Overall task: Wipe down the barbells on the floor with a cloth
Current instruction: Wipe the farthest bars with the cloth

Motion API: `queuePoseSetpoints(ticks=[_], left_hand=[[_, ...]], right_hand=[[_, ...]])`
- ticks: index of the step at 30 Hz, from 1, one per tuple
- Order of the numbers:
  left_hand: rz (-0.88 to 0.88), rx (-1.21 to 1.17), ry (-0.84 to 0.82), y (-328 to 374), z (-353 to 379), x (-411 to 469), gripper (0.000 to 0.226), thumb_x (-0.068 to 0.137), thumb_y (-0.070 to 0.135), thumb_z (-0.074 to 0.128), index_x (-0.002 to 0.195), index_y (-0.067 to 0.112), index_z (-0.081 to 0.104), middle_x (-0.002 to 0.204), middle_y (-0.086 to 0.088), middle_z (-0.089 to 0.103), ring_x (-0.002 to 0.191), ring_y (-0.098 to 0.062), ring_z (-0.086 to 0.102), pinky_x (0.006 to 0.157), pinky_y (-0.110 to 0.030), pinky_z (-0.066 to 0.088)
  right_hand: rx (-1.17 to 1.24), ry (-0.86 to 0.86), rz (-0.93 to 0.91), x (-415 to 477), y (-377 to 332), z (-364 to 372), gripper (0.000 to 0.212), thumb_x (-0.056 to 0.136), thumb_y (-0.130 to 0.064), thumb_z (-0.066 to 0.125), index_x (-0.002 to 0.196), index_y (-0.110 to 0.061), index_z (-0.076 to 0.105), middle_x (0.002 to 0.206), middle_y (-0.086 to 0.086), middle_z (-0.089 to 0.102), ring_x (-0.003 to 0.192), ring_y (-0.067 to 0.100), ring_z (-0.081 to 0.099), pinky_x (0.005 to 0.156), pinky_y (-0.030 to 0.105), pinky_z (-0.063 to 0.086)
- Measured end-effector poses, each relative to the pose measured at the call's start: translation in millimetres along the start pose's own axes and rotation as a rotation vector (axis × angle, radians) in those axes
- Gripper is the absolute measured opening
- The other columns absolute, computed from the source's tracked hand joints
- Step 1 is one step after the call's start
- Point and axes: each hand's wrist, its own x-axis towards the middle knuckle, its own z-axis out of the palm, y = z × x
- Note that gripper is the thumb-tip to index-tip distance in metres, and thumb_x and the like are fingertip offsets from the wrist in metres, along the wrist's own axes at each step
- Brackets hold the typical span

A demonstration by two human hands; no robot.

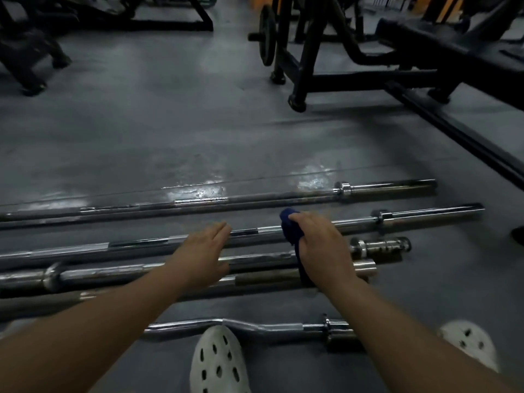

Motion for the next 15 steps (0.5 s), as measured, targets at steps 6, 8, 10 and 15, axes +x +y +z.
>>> queuePoseSetpoints(ticks=[6,8,10,15], left_hand=[[-0.061,-0.061,-0.048,-9,23,55,0.086,0.092,0.045,0.059,0.159,0.018,0.012,0.166,-0.004,0.011,0.149,-0.024,0.022,0.12,-0.035,0.023],[-0.073,-0.077,-0.057,-9,24,69,0.087,0.092,0.045,0.058,0.159,0.019,0.009,0.167,-0.003,0.008,0.149,-0.023,0.02,0.12,-0.037,0.024],[-0.087,-0.09,-0.045,-8,22,79,0.088,0.092,0.046,0.058,0.159,0.019,0.007,0.167,-0.002,0.006,0.15,-0.023,0.019,0.12,-0.038,0.024],[-0.13,-0.109,-0.028,-3,21,95,0.086,0.092,0.047,0.057,0.159,0.02,0.009,0.167,-0.003,0.008,0.15,-0.024,0.018,0.121,-0.04,0.02]], right_hand=[[0.015,-0.126,0.027,34,28,25,0.047,0.082,0.003,0.059,0.127,-0.011,0.061,0.118,0.006,0.066,0.104,0.027,0.058,0.092,0.044,0.049],[0.004,-0.148,0.028,52,36,26,0.047,0.084,0.002,0.058,0.129,-0.011,0.06,0.122,0.006,0.065,0.109,0.027,0.058,0.096,0.043,0.048],[0.006,-0.158,0.039,70,39,26,0.047,0.086,0.001,0.055,0.131,-0.012,0.058,0.127,0.005,0.063,0.116,0.025,0.056,0.099,0.038,0.044],[0.016,-0.235,-0.032,102,46,30,0.049,0.088,0.0,0.054,0.135,-0.015,0.056,0.133,0.002,0.059,0.121,0.022,0.051,0.103,0.036,0.041]])
